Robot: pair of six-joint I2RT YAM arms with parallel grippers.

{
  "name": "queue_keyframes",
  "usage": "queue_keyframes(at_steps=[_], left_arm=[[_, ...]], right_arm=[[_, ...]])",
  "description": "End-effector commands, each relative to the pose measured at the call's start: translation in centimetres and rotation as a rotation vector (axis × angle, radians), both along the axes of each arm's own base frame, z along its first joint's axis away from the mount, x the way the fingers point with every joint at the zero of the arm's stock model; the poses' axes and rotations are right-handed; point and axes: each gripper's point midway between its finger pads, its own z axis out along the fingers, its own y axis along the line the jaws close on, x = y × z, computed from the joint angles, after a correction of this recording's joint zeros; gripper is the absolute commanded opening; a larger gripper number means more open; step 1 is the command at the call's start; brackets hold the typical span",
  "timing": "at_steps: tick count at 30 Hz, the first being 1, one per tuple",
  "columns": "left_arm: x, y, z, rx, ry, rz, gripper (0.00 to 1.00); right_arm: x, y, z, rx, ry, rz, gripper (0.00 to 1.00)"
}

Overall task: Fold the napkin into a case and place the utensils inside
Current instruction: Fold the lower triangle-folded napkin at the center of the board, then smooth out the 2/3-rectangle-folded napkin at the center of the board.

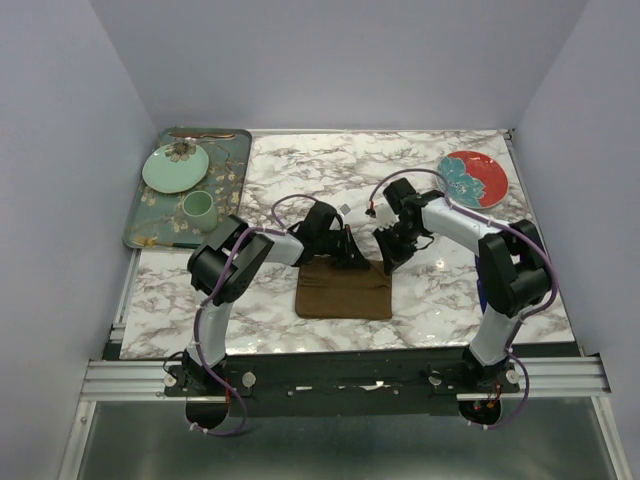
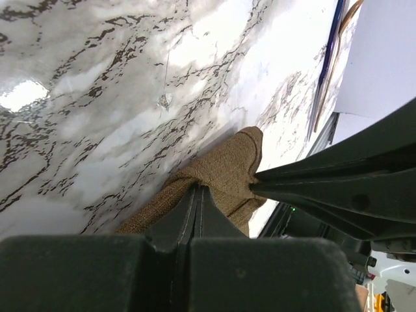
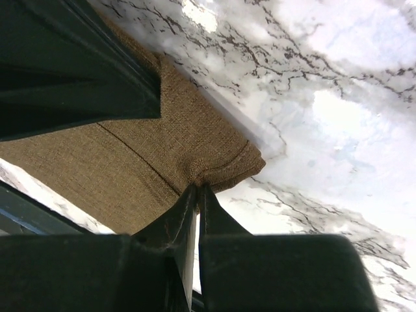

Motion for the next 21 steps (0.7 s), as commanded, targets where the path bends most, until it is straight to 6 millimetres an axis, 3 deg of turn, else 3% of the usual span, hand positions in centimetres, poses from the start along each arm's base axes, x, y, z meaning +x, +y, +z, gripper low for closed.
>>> queue_keyframes(at_steps=[1, 7, 12, 19, 21], left_arm=[[0.1, 2.3, -4.3, 0.133, 0.047, 0.078, 0.0], [0.4, 2.7, -4.5, 0.138, 0.054, 0.091, 0.0], [0.7, 2.8, -3.4, 0.111, 0.039, 0.094, 0.0], [1.5, 2.4, 2.2, -0.006, -0.072, 0.079, 0.0], [1.6, 2.3, 3.0, -0.021, -0.082, 0.08, 0.01]], right_arm=[[-2.8, -0.2, -0.9, -0.001, 0.116, -0.036, 0.12], [-4.4, -0.7, -2.8, -0.023, 0.176, -0.066, 0.13], [-3.4, -1.3, -4.4, -0.072, 0.158, -0.075, 0.13], [-2.8, -1.5, -5.0, -0.099, 0.14, -0.077, 0.13], [-2.4, -1.2, -4.6, -0.089, 0.131, -0.075, 0.13]])
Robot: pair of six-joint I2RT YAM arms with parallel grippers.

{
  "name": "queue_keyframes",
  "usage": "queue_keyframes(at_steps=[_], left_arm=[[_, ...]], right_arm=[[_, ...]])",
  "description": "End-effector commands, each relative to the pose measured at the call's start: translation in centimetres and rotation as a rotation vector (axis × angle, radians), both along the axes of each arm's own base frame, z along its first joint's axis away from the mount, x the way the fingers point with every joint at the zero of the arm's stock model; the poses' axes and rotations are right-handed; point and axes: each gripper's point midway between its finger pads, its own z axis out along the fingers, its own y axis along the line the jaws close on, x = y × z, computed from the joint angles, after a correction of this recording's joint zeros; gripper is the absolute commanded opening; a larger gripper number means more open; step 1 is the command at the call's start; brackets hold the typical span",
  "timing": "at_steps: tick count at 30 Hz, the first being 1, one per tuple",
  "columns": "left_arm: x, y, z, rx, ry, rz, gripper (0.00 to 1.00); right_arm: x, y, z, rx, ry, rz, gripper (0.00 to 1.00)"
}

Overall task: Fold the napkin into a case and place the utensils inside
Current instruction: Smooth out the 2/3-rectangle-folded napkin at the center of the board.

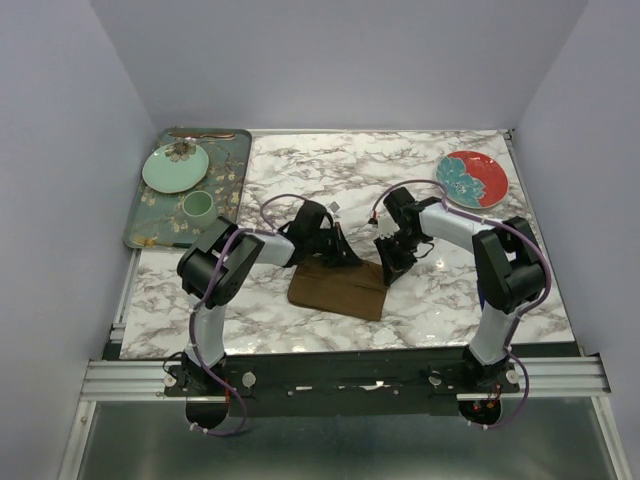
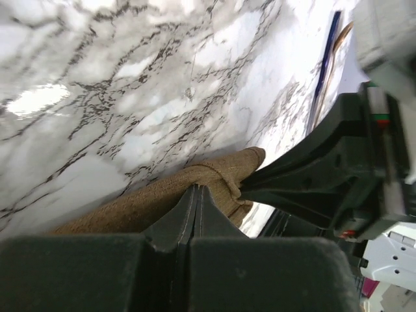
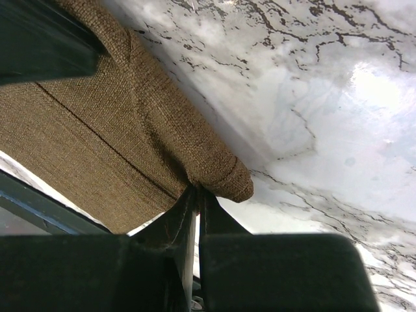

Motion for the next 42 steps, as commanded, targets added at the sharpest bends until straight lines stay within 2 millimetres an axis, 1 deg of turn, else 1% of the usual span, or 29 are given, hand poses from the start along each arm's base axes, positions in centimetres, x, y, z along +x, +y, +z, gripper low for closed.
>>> queue_keyframes(at_steps=[1, 2, 6, 7, 10, 11, 13, 14, 16, 17, 18, 19, 20, 23, 25, 27, 31, 32, 35, 36, 38, 39, 42], left_arm=[[1.1, 0.5, 2.9, -0.021, -0.087, 0.031, 0.01], [1.1, 0.5, 3.0, -0.021, -0.088, 0.03, 0.01], [0.9, 1.1, 2.1, 0.023, -0.08, 0.027, 0.0], [0.7, 1.4, 1.7, 0.037, -0.07, 0.029, 0.0], [0.2, 1.6, 1.5, 0.044, -0.056, 0.029, 0.0], [0.1, 1.7, 1.3, 0.05, -0.052, 0.031, 0.0], [-0.1, 1.8, 1.1, 0.053, -0.048, 0.029, 0.0], [-0.2, 1.9, 0.7, 0.062, -0.044, 0.028, 0.0], [-0.2, 2.0, 0.1, 0.077, -0.038, 0.035, 0.0], [-0.2, 2.1, -0.6, 0.088, -0.03, 0.033, 0.0], [0.0, 2.2, -0.9, 0.095, -0.027, 0.039, 0.0], [0.1, 2.2, -1.2, 0.099, -0.022, 0.043, 0.0], [0.0, 2.2, -1.9, 0.108, -0.011, 0.044, 0.0], [-0.1, 2.6, -3.2, 0.134, 0.016, 0.064, 0.0], [-0.2, 2.8, -3.7, 0.143, 0.024, 0.072, 0.0], [-0.3, 2.9, -4.0, 0.146, 0.029, 0.07, 0.0], [-0.1, 2.9, -4.0, 0.148, 0.032, 0.075, 0.0], [-0.1, 2.9, -4.1, 0.149, 0.034, 0.075, 0.0], [0.0, 3.1, -4.3, 0.154, 0.042, 0.082, 0.0], [0.0, 3.1, -4.3, 0.152, 0.045, 0.083, 0.0], [0.0, 3.1, -4.5, 0.154, 0.052, 0.087, 0.0], [-0.1, 3.1, -4.5, 0.152, 0.055, 0.088, 0.0], [0.2, 3.1, -4.2, 0.138, 0.05, 0.096, 0.0]], right_arm=[[0.1, -1.0, -2.3, -0.085, 0.013, 0.007, 0.13], [0.4, -1.0, -2.2, -0.083, 0.006, 0.005, 0.13], [1.4, -1.5, -2.3, -0.122, -0.022, 0.017, 0.13], [2.1, -1.4, -2.1, -0.124, -0.041, 0.026, 0.13], [3.4, -1.6, -1.8, -0.133, -0.074, 0.038, 0.14], [4.2, -1.3, -1.5, -0.127, -0.09, 0.038, 0.13], [4.7, -1.3, -1.4, -0.135, -0.098, 0.052, 0.14], [5.3, -1.1, -1.1, -0.131, -0.112, 0.052, 0.14], [5.7, -1.1, -1.0, -0.137, -0.117, 0.066, 0.14], [5.8, -1.1, -0.9, -0.137, -0.12, 0.07, 0.14], [6.2, -0.8, -0.4, -0.124, -0.131, 0.071, 0.14], [6.2, -0.7, 0.0, -0.113, -0.132, 0.075, 0.14], [6.1, -0.4, 0.5, -0.096, -0.131, 0.075, 0.14], [5.7, 0.7, 2.5, -0.032, -0.124, 0.061, 0.14], [5.0, 1.3, 3.6, 0.006, -0.104, 0.047, 0.16], [4.3, 1.9, 4.0, 0.031, -0.084, 0.042, 0.16], [2.8, 2.1, 2.8, 0.029, -0.022, 0.028, 0.17], [2.2, 1.8, 2.1, 0.017, 0.002, 0.029, 0.17], [1.4, 1.3, 1.0, -0.004, 0.028, 0.024, 0.17], [1.0, 0.8, 0.4, -0.025, 0.04, 0.022, 0.17], [0.7, 0.4, -0.4, -0.044, 0.043, 0.023, 0.17], [0.4, -0.2, -1.1, -0.069, 0.05, 0.026, 0.17], [0.6, -0.5, -1.8, -0.093, 0.04, 0.024, 0.17]])
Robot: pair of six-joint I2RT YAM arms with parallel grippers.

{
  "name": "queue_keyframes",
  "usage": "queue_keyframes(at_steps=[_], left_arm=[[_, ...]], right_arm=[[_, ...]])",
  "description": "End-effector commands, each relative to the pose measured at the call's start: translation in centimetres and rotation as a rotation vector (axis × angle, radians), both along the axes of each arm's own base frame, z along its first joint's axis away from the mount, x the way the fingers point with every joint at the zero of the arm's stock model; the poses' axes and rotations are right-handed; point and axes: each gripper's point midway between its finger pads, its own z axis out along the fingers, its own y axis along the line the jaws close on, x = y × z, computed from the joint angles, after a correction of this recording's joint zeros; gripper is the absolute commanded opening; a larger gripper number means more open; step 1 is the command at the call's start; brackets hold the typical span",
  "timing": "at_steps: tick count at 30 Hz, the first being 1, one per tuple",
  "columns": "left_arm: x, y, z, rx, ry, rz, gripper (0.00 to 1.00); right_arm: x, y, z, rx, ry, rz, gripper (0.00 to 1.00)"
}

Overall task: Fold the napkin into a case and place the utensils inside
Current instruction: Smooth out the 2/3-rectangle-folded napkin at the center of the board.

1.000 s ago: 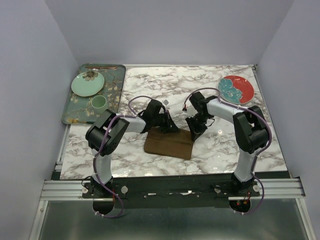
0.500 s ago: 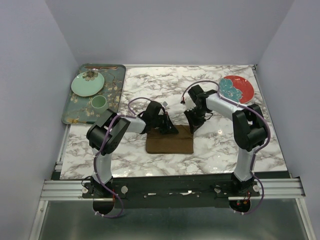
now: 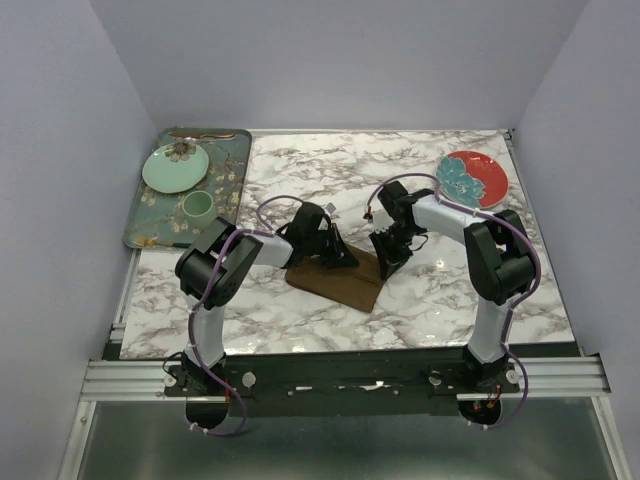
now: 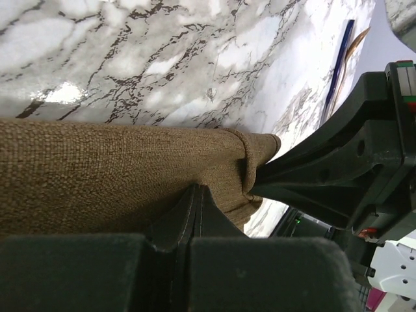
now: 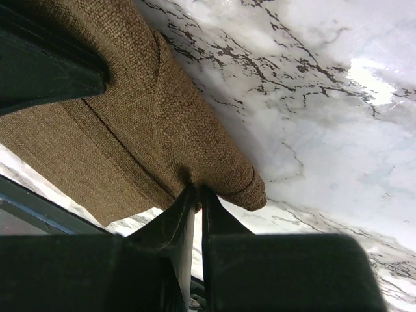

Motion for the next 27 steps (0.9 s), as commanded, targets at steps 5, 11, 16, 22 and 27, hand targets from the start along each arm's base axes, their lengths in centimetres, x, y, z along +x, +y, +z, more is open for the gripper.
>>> queue_keyframes(at_steps=[5, 11, 16, 22, 27], left_arm=[[0.6, 0.9, -1.4, 0.007, 0.031, 0.051, 0.0], [1.6, -0.4, 3.7, -0.09, -0.078, 0.021, 0.0], [2.3, -1.3, 4.4, -0.104, -0.088, 0.017, 0.0], [2.4, -2.5, 4.2, -0.12, -0.075, 0.016, 0.0], [2.3, -3.6, 4.3, -0.137, -0.067, 0.001, 0.0]], right_arm=[[0.1, -0.9, -2.9, -0.082, 0.013, -0.007, 0.18], [1.6, -0.7, -2.7, -0.093, -0.029, -0.008, 0.19], [2.7, -0.8, -2.6, -0.108, -0.059, 0.008, 0.19], [2.7, -1.0, -2.4, -0.109, -0.072, 0.019, 0.19], [3.0, -1.0, -2.2, -0.111, -0.081, 0.025, 0.19]])
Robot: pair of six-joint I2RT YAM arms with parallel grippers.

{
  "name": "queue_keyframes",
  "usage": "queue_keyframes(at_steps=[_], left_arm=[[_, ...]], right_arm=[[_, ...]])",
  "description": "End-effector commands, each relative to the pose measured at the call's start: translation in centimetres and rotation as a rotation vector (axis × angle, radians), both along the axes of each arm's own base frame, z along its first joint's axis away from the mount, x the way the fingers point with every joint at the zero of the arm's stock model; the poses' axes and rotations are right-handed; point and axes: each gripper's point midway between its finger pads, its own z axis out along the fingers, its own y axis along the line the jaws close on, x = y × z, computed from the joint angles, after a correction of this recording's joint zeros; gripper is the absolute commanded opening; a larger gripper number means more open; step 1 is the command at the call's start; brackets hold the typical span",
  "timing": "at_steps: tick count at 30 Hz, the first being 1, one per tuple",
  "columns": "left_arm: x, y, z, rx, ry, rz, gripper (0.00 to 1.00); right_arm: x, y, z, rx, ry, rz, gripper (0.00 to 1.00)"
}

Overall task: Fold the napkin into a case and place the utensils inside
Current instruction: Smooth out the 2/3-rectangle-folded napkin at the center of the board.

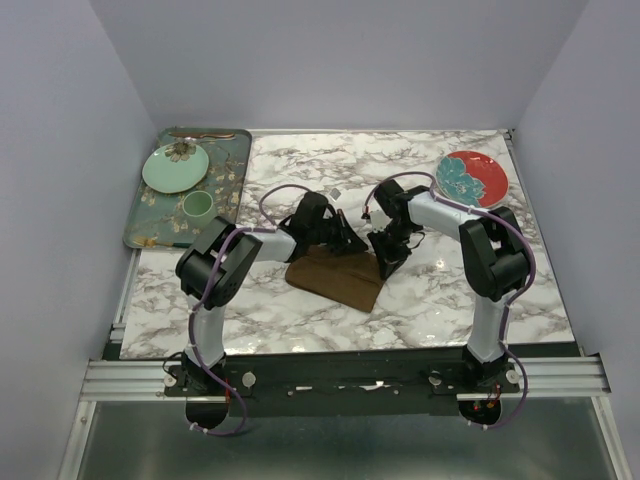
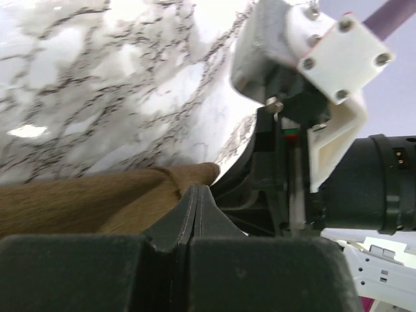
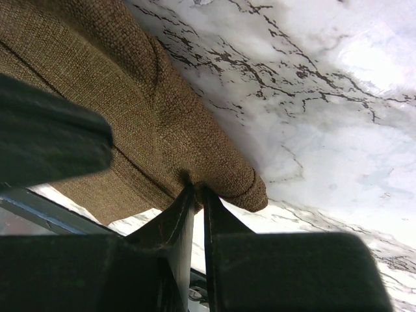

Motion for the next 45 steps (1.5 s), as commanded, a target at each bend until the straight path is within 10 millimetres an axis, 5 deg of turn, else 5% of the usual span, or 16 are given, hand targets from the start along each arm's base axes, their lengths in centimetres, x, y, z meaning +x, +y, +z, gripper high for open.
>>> queue_keyframes(at_steps=[1, 10, 15, 19, 23, 29, 36, 45], left_arm=[[-0.2, -1.7, 0.1, -0.031, 0.007, -0.02, 0.0], [-0.7, -2.1, -1.6, -0.013, 0.049, -0.022, 0.0], [-0.8, -1.3, -5.3, 0.067, 0.108, -0.009, 0.0], [-1.3, 0.3, -8.0, 0.119, 0.159, 0.015, 0.0], [-1.7, 1.0, -8.7, 0.138, 0.175, 0.018, 0.0], [-1.6, 1.1, -8.9, 0.141, 0.171, 0.015, 0.0], [-1.6, 1.3, -8.9, 0.138, 0.171, 0.015, 0.0], [-1.3, 1.7, -9.1, 0.124, 0.179, 0.03, 0.0]], right_arm=[[2.6, -0.7, -2.1, -0.072, -0.102, 0.037, 0.2], [2.5, -0.8, -2.1, -0.071, -0.101, 0.045, 0.2], [2.8, -0.6, -1.5, -0.058, -0.115, 0.049, 0.22], [2.8, -0.1, 1.2, -0.022, -0.12, 0.045, 0.28], [3.4, 0.8, 6.1, 0.089, -0.191, 0.032, 0.51], [3.5, 1.7, 9.1, 0.218, -0.224, 0.019, 0.5], [3.8, 4.0, 7.4, 0.328, -0.121, -0.126, 0.3], [-0.2, 3.4, 0.2, 0.406, 0.123, -0.362, 0.25]])
